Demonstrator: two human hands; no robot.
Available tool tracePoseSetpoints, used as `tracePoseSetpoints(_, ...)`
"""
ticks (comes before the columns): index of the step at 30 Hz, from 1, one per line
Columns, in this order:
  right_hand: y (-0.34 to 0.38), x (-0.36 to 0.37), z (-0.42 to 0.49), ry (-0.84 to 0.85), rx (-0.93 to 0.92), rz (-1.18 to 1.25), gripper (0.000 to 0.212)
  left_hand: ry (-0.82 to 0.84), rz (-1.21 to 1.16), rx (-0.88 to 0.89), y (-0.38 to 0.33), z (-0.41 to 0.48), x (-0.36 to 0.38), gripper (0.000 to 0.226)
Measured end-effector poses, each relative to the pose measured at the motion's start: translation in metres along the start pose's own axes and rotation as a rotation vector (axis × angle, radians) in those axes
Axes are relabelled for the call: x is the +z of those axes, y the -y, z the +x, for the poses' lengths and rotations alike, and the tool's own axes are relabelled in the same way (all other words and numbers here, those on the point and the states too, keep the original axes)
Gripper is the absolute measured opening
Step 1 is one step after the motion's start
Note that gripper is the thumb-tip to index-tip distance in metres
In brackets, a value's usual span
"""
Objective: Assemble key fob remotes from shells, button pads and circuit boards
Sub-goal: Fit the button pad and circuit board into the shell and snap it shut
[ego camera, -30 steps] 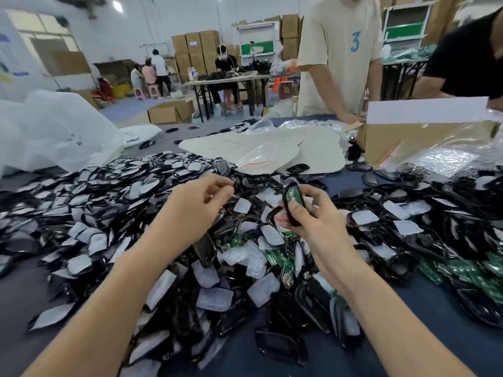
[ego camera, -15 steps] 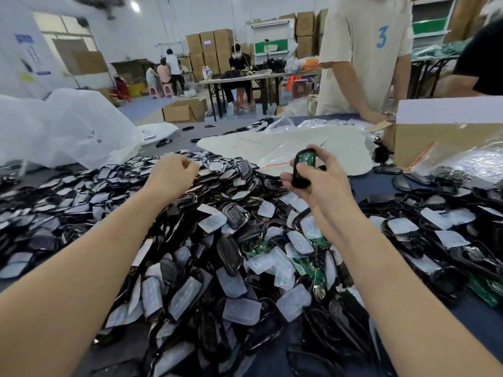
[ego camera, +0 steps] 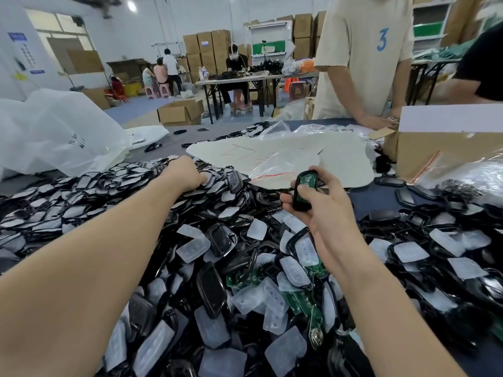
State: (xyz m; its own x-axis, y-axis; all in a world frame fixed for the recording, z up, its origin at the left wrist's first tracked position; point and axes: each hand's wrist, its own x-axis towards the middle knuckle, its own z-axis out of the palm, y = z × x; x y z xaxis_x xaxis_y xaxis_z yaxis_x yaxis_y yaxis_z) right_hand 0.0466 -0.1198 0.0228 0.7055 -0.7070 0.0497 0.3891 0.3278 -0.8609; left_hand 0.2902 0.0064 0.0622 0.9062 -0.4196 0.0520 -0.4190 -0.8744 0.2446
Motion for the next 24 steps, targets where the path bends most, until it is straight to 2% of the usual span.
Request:
tracePoseSetpoints(3, -0.001, -0.002, 0.001, -0.006, 0.017, 0.008, 0.034, -0.002, -0.014, 0.052, 0.000, -0.002, 0.000, 0.016)
tracePoseSetpoints(6, -0.001, 0.000, 0.000, -0.002, 0.025, 0.011, 0.034, -0.037, -0.079, 0.088, 0.002, -0.007, 0.003, 0.015)
tracePoseSetpoints(8, 0.000, 0.001, -0.001, 0.008, 0.024, 0.014, 0.034, -0.082, -0.142, 0.090, 0.006, -0.012, 0.007, 0.007)
tracePoseSetpoints(12, 0.004, -0.005, -0.008, 0.062, 0.010, -0.024, 0.036, -0.184, -0.245, 0.066, 0.010, -0.028, 0.005, 0.021)
tracePoseSetpoints(15, 0.003, -0.027, -0.023, 0.098, -0.016, -0.208, 0.036, -0.239, -0.300, 0.129, -0.001, -0.047, -0.004, 0.022)
tracePoseSetpoints(19, 0.006, -0.072, -0.050, 0.100, 0.040, -0.385, 0.028, -0.242, -0.620, 0.194, -0.033, -0.097, -0.005, 0.013)
tracePoseSetpoints(22, 0.016, -0.105, -0.063, 0.071, 0.089, -0.288, 0.024, -0.146, -0.925, 0.292, -0.069, -0.151, 0.019, 0.004)
tracePoseSetpoints(24, 0.023, -0.123, -0.070, 0.044, 0.090, -0.255, 0.020, -0.092, -0.997, 0.378, -0.093, -0.186, 0.046, 0.007)
